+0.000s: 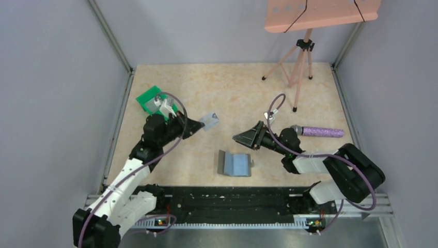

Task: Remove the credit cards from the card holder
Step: Place the credit card in the storage box.

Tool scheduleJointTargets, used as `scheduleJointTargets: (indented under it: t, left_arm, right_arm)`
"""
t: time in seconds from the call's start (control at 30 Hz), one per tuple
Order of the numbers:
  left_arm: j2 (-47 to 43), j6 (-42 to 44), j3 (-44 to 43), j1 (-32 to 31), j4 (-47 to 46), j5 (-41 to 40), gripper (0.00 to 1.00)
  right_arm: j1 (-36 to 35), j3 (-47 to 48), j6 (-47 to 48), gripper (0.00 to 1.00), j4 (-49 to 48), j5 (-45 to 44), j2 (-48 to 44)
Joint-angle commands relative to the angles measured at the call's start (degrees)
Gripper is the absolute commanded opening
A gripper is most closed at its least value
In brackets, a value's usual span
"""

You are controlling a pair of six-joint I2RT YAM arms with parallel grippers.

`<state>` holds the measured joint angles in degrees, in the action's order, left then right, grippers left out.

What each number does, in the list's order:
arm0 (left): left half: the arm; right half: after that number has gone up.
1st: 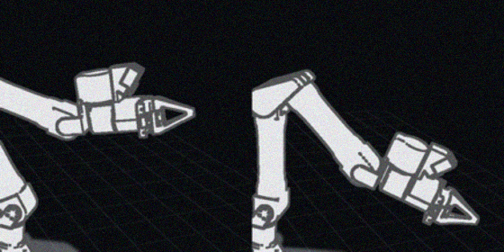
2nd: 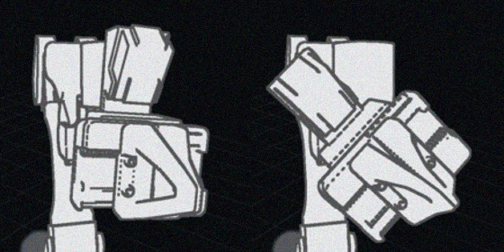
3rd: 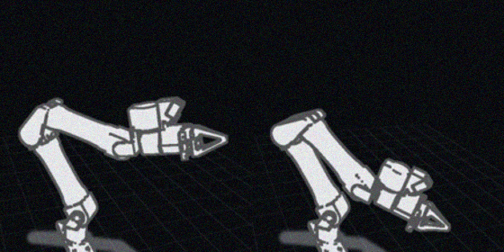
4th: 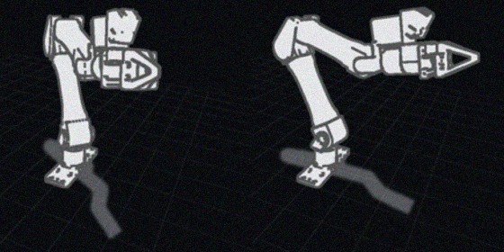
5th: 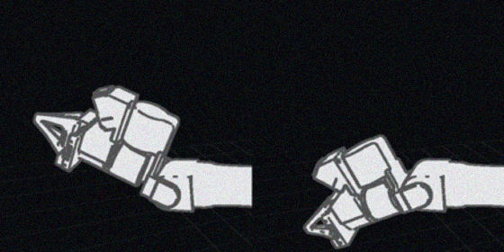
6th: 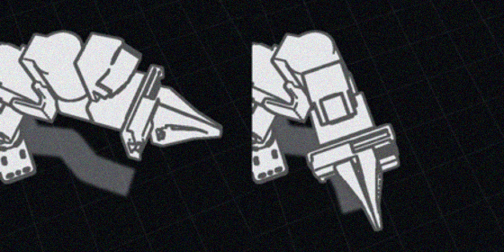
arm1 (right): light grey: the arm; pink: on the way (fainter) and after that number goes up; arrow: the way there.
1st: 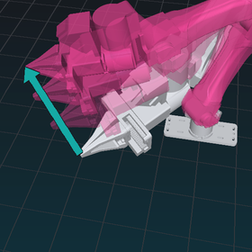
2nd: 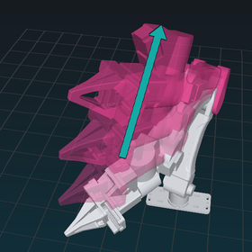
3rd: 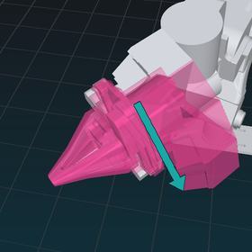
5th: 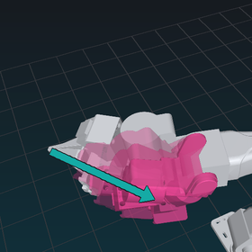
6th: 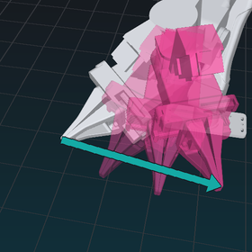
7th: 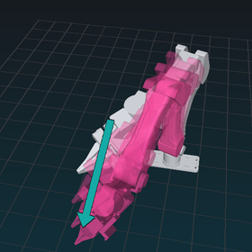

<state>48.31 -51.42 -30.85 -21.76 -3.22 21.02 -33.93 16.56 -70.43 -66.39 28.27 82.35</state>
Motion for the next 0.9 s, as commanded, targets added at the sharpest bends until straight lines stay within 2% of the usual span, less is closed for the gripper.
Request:
scheduleJointTargets:
  t: [0.0, 0.17, 0.4, 0.53, 0.73, 0.87]
  left_arm:
    - [2.92, 12.20, -10.31, 6.43, 15.25, -1.05, 0.00]
    - [8.33, 16.36, -15.82, 17.57, 18.56, 4.29, 0.00]
    - [17.30, 15.11, -21.47, 30.71, 16.53, 14.09, 0.00]
    - [23.15, 19.28, -27.49, 35.69, 21.23, 14.56, 0.00]
    - [32.31, 24.51, -35.59, 39.78, 28.43, 16.58, 0.00]
    - [36.77, 24.26, -36.88, 42.97, 27.98, 20.58, 0.00]
  right_arm:
    - [0.46, 2.84, 8.90, 0.79, 8.65, 2.86, -6.10]
    - [0.47, 3.44, 15.68, 0.83, 20.72, 3.56, -13.10]
    - [0.45, 4.69, 23.29, 0.83, 34.42, 1.97, -20.82]
    - [0.45, 3.97, 24.14, 0.83, 35.02, 2.21, -22.14]
    - [0.45, 3.47, 24.09, 0.82, 33.37, 3.71, -20.38]
    - [0.43, 4.12, 23.76, 0.82, 32.76, 5.19, -19.09]
